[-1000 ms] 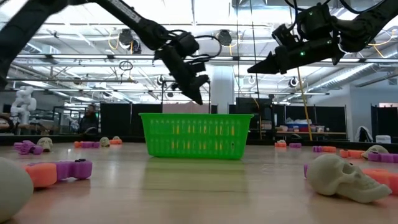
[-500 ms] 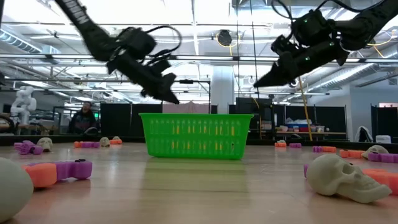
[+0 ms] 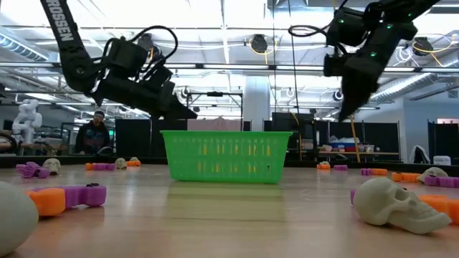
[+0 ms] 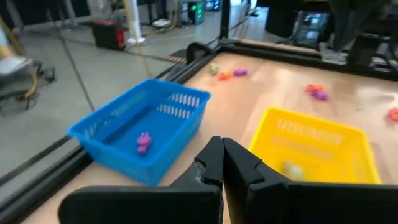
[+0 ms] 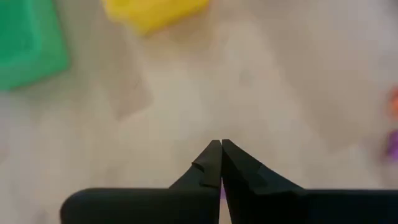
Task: Sort Halloween decoration
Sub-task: Put the orange skeleton toy into the green bin, then put the skull toy into the yellow bin
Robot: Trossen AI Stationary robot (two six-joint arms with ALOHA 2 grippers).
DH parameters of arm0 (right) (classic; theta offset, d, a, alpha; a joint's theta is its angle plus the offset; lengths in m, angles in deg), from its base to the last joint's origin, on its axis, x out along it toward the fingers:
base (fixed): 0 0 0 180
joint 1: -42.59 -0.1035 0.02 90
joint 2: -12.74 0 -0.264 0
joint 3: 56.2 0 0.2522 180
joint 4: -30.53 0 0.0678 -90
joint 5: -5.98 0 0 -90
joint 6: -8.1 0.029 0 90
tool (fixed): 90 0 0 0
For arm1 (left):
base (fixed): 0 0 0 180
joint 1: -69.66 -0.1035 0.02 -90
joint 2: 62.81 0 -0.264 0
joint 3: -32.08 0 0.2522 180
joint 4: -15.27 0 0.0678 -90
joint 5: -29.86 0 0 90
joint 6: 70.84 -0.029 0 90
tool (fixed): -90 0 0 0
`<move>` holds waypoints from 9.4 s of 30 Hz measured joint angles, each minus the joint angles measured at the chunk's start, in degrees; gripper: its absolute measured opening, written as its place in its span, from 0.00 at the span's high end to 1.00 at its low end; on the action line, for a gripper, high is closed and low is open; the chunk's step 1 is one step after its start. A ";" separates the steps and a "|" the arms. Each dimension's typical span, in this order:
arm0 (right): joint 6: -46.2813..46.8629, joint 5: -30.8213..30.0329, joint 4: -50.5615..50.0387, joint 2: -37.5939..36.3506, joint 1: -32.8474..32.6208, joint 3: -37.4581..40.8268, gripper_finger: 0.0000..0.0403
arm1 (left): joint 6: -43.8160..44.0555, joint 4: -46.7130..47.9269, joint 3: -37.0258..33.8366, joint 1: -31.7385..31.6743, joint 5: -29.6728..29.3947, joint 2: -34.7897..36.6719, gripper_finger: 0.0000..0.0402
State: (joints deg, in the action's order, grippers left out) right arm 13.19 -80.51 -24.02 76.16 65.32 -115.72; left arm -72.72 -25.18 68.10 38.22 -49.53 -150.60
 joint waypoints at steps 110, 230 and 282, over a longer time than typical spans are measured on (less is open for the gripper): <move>18.01 -2.19 0.76 29.66 -36.54 -22.29 0.90 | -4.98 1.18 0.00 6.07 -0.15 -0.07 1.00; 8.78 -6.26 18.37 51.10 -28.55 -33.44 0.99 | -4.54 2.24 0.02 6.04 -1.53 -0.07 1.00; -21.79 -9.26 56.66 10.97 -14.52 3.09 1.00 | -2.90 28.54 5.04 9.21 -3.19 10.00 1.00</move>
State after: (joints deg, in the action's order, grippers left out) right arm -8.60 -89.77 32.63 87.13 50.80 -112.62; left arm -75.62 3.36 73.14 47.43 -52.72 -140.60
